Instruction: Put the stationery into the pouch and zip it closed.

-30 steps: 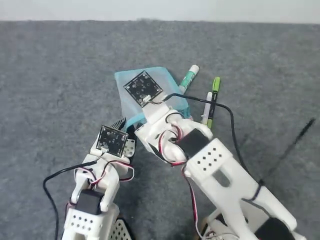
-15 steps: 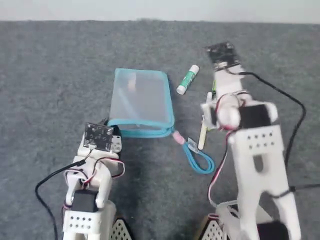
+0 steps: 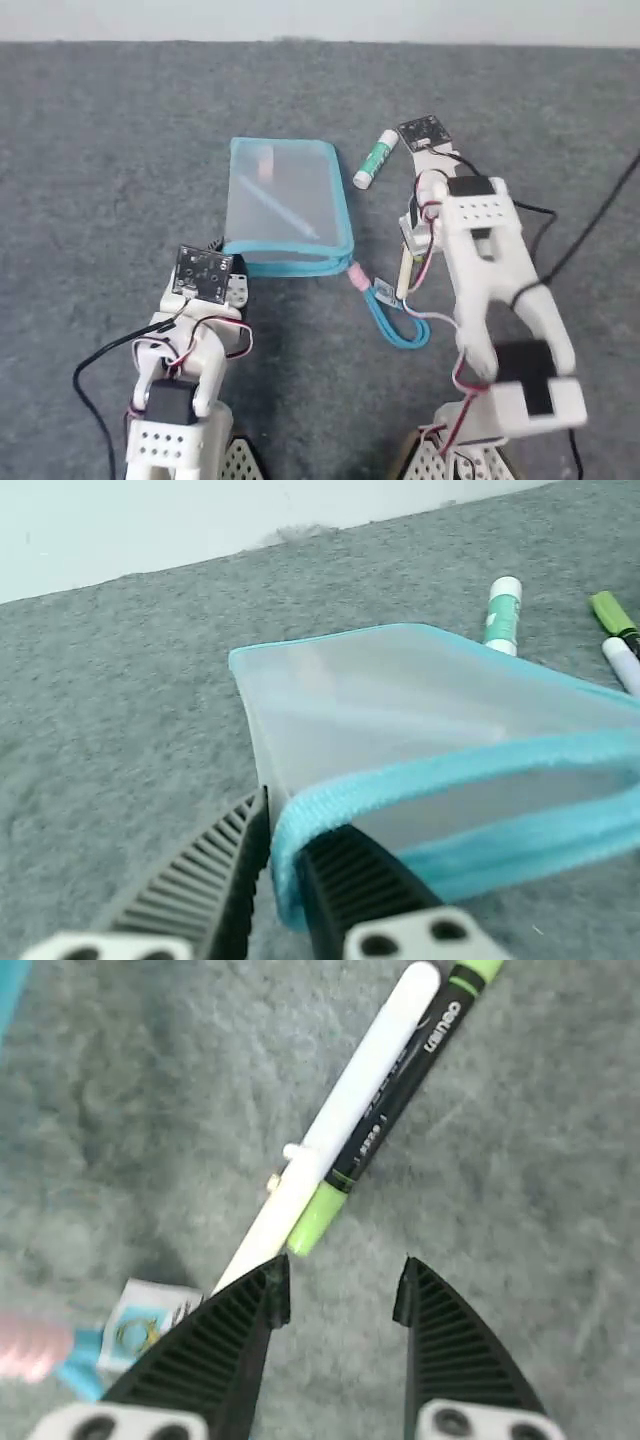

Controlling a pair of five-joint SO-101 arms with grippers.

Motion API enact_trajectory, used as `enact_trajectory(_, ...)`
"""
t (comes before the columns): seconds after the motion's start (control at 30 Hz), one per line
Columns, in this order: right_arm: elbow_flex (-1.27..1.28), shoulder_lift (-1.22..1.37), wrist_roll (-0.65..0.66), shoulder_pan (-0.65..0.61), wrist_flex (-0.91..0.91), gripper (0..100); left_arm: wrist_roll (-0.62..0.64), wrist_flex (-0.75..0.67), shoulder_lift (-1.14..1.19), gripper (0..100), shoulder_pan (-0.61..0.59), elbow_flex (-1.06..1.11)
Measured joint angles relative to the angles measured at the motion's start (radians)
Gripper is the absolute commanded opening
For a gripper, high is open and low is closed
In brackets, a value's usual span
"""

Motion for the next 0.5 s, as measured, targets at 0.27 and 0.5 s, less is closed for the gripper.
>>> enact_trajectory(0.27, -0.206, 0.233, 0.000, 0.009, 0.000, 18.0, 0.000, 0.002, 0.000, 1, -0.017, -0.003)
enact_trajectory(0.5, -0.282, 0.336, 0.000, 0.043, 0.000, 18.0, 0.000, 0.002, 0.000, 1, -0.040, -0.003)
